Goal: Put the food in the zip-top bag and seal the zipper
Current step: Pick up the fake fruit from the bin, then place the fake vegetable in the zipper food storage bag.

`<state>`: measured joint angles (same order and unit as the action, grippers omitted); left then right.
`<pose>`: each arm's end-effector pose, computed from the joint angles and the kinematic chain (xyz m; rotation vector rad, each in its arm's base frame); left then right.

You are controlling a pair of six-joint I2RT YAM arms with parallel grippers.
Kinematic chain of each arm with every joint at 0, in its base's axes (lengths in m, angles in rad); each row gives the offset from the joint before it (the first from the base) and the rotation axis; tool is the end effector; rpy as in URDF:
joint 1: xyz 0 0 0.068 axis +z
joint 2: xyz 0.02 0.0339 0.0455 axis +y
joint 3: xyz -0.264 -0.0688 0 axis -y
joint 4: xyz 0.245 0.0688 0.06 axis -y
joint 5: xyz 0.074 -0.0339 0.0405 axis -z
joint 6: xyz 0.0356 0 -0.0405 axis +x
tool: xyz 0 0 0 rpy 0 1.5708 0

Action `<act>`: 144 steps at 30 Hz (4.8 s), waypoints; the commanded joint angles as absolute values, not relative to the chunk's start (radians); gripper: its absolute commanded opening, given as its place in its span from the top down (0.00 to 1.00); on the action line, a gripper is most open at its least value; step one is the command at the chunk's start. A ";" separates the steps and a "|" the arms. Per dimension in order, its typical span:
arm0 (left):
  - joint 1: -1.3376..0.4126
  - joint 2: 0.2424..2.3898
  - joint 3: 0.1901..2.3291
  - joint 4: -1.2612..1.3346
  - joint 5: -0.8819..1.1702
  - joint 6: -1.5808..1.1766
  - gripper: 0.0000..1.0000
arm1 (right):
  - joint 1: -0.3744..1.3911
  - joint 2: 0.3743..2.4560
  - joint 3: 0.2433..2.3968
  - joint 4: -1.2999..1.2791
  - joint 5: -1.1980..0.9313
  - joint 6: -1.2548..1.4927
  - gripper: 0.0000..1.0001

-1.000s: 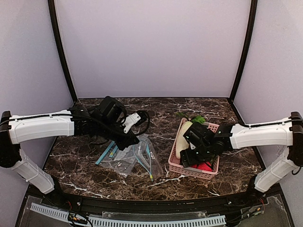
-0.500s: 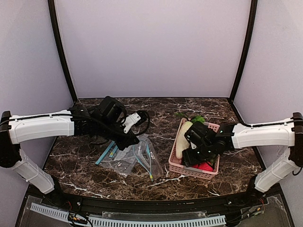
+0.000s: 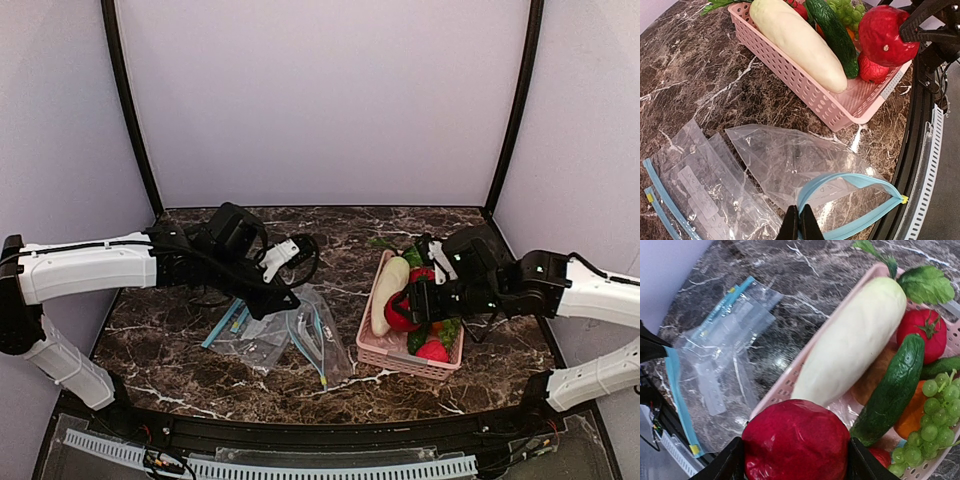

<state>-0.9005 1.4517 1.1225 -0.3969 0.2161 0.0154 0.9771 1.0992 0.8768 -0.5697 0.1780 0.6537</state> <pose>0.1936 -0.2565 0.2810 1.1545 2.0802 -0.6902 0.1332 0.1862 0.2755 -0.3026 2.4058 0.5755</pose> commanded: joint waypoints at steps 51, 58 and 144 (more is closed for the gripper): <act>-0.896 1.466 1.112 -0.383 0.390 -0.032 0.99 | 1.336 1.531 1.017 -0.104 0.499 0.595 0.58; -0.896 1.483 1.116 -0.384 0.424 -0.036 0.99 | 1.328 1.523 0.994 -0.124 0.562 0.685 0.59; -0.775 1.420 1.090 -0.318 0.531 -0.131 0.99 | 1.186 1.810 1.244 -0.287 0.541 0.705 0.01</act>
<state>-0.7788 1.4696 1.1095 -0.3298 0.5201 -0.1390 1.1965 1.7805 1.2068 -0.2661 0.4953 0.7090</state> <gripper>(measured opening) 0.013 0.986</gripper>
